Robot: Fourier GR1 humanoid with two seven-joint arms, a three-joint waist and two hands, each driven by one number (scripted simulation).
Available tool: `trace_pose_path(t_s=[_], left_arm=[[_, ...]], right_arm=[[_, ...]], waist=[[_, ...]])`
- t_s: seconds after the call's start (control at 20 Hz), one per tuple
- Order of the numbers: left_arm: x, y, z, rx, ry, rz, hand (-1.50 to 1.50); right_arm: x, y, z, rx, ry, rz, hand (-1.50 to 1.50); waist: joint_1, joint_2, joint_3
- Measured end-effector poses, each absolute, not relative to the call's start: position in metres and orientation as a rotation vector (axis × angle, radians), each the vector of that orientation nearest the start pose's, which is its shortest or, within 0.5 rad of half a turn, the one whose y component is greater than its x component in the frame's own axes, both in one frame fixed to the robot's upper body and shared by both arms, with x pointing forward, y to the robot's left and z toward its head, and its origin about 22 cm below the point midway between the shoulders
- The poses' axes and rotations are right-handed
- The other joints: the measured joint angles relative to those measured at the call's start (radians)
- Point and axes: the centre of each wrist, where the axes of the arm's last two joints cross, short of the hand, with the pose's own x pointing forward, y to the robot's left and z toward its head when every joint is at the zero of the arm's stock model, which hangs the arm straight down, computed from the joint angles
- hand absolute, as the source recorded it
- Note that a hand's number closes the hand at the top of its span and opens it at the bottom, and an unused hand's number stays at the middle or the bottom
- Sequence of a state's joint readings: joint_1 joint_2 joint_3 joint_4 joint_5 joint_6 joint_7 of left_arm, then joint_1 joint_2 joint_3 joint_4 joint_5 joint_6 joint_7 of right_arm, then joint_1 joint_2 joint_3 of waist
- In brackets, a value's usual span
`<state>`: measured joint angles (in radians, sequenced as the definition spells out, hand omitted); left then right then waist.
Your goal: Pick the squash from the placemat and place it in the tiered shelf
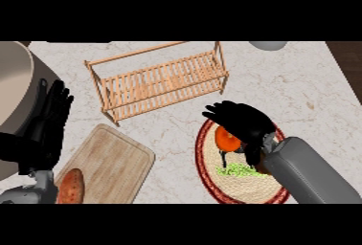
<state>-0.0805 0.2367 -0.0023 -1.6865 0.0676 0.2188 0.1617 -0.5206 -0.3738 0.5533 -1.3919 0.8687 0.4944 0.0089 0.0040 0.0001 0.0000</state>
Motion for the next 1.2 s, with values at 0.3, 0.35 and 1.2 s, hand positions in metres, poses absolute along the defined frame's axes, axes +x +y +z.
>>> trace_pose_path(t_s=[0.3, 0.35, 1.2], left_arm=[[0.257, 0.267, 0.054, 0.239, -1.608, 0.030, 0.00], [0.259, 0.266, 0.058, 0.241, -1.608, 0.033, 0.00], [0.253, 0.268, 0.056, 0.245, -1.609, 0.041, 0.00]], right_arm=[[0.327, -0.155, 0.052, -0.465, -1.280, 1.865, -1.50], [0.329, -0.153, 0.050, -0.462, -1.280, 1.869, -1.50], [0.334, -0.145, 0.010, -0.483, -1.308, 1.987, 1.50]], waist=[[0.001, 0.001, 0.000], [0.001, 0.001, 0.000], [0.002, -0.007, -0.005]])
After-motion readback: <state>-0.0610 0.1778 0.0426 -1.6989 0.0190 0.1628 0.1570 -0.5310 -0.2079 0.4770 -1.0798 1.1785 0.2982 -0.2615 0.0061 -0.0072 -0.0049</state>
